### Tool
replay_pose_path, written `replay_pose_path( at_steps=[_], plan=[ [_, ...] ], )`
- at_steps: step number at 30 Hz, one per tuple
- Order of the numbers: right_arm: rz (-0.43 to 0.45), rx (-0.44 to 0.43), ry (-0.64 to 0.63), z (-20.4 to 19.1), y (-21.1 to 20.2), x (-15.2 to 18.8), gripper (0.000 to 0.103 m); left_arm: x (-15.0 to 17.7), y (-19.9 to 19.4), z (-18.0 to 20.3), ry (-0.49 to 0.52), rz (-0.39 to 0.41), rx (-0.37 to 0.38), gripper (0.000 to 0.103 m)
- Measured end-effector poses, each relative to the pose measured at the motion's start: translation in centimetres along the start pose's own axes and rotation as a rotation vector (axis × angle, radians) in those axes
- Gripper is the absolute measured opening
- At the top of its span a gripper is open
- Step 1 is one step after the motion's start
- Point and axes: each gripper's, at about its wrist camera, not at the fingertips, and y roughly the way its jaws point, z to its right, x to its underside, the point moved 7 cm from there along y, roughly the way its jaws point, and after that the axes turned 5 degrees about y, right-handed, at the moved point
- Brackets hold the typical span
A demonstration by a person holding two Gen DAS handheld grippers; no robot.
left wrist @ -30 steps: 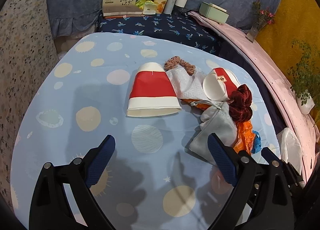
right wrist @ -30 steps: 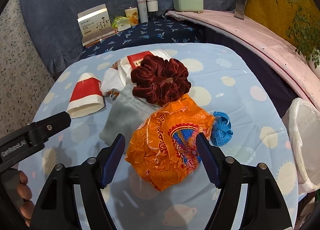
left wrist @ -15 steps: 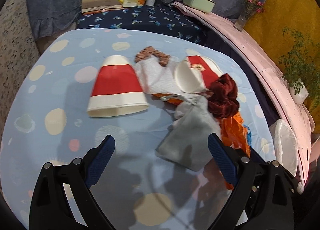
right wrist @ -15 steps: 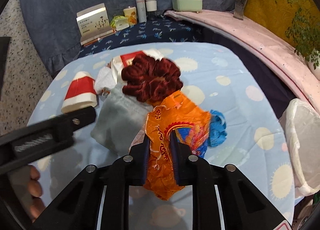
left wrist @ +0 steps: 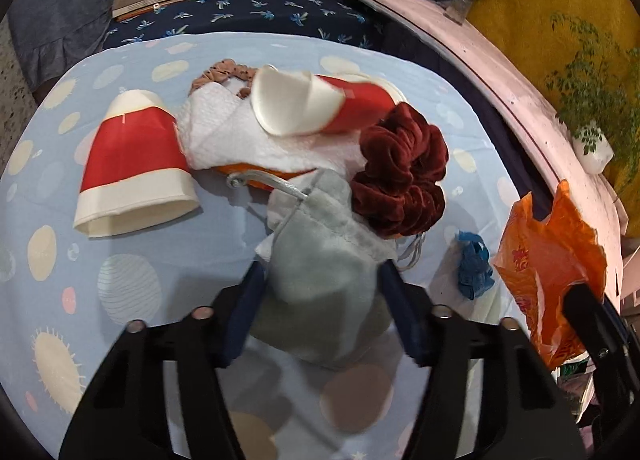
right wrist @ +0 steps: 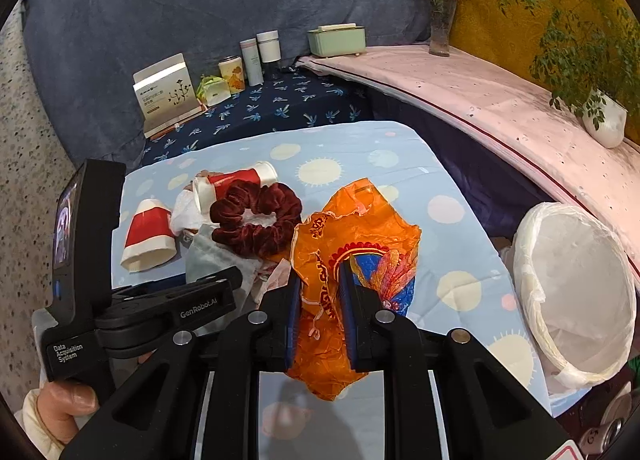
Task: Collect trash
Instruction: 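Grasp the grey cloth bag with the left tool while the right tool lifts the orange bag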
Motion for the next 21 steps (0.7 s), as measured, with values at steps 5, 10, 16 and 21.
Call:
replay_pose_path(
  at_steps=[5, 10, 16, 21],
  plan=[
    [0.001, -0.002, 0.021, 0.7, -0.4, 0.3, 0.017, 0.7, -0.3, 0.6, 0.035, 0.000, -0.010, 0.014],
    [0.021, -0.012, 0.036, 1.1, -1.3, -0.1, 0.017, 1.3, -2.0, 1.1, 0.038, 0.023, 0.006, 0.012],
    [0.067, -0.022, 0.057, 2.0, -3.3, -0.8, 0.017, 1.6, -5.0, 2.3, 0.038, 0.062, 0.034, 0.012],
    [0.104, -0.025, 0.074, 3.0, -5.1, -1.3, 0.017, 1.4, -7.7, 3.8, 0.054, 0.107, 0.064, 0.012]
  ],
)
